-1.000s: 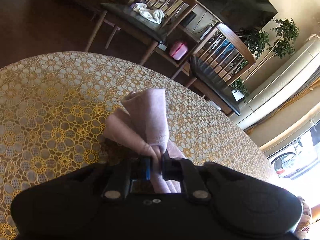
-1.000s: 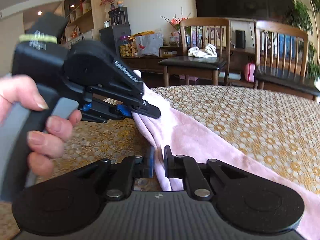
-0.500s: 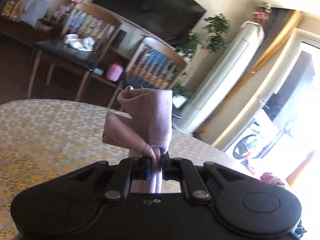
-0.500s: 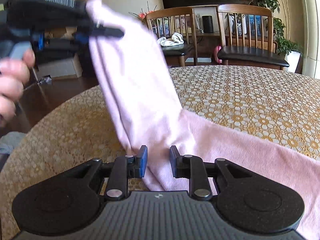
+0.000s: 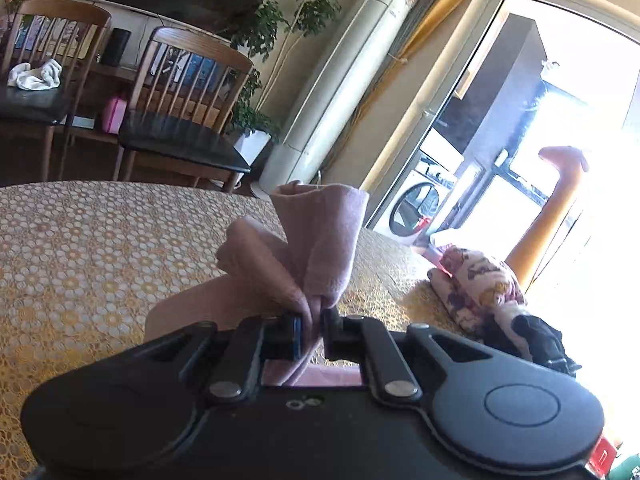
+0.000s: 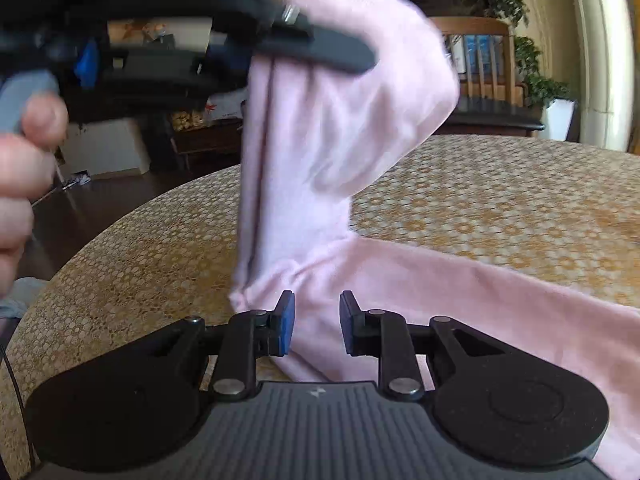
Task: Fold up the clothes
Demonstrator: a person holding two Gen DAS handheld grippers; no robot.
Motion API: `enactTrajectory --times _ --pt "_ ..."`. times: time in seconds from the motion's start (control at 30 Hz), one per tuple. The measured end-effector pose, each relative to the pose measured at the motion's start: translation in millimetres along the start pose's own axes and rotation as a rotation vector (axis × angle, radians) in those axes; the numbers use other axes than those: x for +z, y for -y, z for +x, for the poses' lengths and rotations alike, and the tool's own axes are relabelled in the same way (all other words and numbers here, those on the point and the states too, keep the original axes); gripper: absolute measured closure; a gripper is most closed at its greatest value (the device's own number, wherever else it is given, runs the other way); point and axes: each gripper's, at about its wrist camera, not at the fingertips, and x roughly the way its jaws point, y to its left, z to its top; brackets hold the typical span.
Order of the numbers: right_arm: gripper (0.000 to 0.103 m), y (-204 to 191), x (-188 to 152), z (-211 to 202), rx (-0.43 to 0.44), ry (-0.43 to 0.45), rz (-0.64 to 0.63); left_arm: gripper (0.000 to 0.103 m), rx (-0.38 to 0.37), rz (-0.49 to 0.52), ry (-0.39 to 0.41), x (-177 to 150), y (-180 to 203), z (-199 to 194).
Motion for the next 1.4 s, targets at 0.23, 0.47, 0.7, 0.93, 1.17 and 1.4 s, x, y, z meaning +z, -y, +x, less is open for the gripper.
enactTrajectory --times 0.23,0.47,0.7,0.93,1.17,1.4 --pt "0.080 79 -22 -97 -0.234 0.067 0.099 0.000 0.002 0.148 -0.149 -61 26 43" --pt "0.080 105 -36 -115 -0.298 0.056 0.127 0.000 0.018 0.367 -0.245 -112 48 65" --pt "0.079 109 -35 -109 -0.319 0.045 0.100 0.000 -0.089 0.515 -0.205 -113 74 33" --pt "0.075 114 -36 -121 -0.325 0.055 0.129 0.000 -0.155 0.658 -0.259 -136 111 56" --pt "0.072 102 -25 -112 -0.262 0.043 0.089 0.000 -0.132 0.639 -0.294 -141 106 65" --pt "0.055 88 -15 -81 -0.120 0.025 0.007 0.000 -0.061 0.550 -0.241 -109 75 15"
